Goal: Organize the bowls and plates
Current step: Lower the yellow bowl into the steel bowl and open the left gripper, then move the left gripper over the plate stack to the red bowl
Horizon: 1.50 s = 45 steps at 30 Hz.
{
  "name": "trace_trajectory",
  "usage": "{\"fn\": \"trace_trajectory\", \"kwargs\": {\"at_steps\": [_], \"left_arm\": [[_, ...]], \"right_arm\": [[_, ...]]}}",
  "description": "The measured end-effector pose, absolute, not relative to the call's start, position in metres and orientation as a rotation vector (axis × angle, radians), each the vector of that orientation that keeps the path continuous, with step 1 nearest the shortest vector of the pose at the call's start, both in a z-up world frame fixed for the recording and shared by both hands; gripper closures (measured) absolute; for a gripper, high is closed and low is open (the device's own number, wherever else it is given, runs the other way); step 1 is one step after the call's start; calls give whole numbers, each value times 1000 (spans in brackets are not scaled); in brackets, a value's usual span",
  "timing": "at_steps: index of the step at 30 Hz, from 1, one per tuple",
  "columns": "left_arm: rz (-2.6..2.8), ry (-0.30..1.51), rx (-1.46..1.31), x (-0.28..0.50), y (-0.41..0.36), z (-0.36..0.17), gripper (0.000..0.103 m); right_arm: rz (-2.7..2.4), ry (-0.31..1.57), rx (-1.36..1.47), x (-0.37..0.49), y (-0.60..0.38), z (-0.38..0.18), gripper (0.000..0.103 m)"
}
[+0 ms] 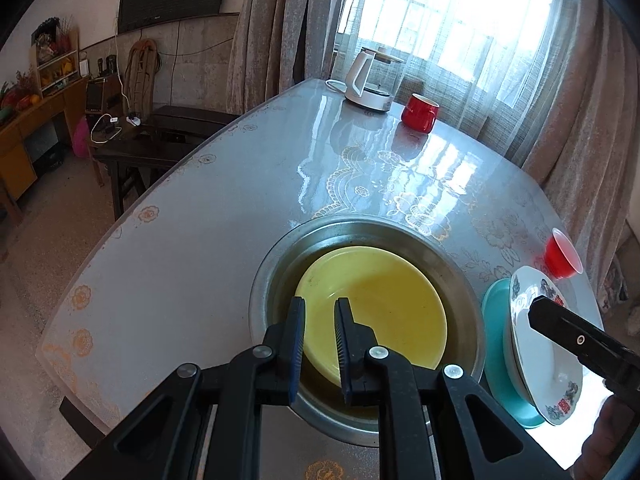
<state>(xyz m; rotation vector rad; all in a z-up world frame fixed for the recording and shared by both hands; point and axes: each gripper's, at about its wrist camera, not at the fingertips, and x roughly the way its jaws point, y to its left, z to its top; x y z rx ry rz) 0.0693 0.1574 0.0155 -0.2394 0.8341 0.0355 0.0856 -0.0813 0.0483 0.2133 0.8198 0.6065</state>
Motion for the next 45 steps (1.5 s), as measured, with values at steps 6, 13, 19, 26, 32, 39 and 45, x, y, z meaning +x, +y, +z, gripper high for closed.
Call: {"fn": "trace_trajectory", "kwargs": {"at_steps": [6,13,19,26,32,39,45], "left_arm": [[-4,786,-192,70,129,32,87],[-98,751,-134,74,80,53,86],[-172,753,-87,71,39,59,84],[-245,761,-28,66,1,59,82],[-255,779,-3,67,-12,51,81],[-265,792,13,67,-20,44,81],[-288,817,27,69,-30,36,81]], "right_arm": [[510,761,267,73,-128,59,64],[402,694,362,59,-188,69,64],[345,686,414,51,-221,64,63],[301,675,445,44,-243,60,63],[292,702,521,43,-262,48,63],[216,720,581,40,-286,36,63],[145,730,610,38,-307,28,63]]}}
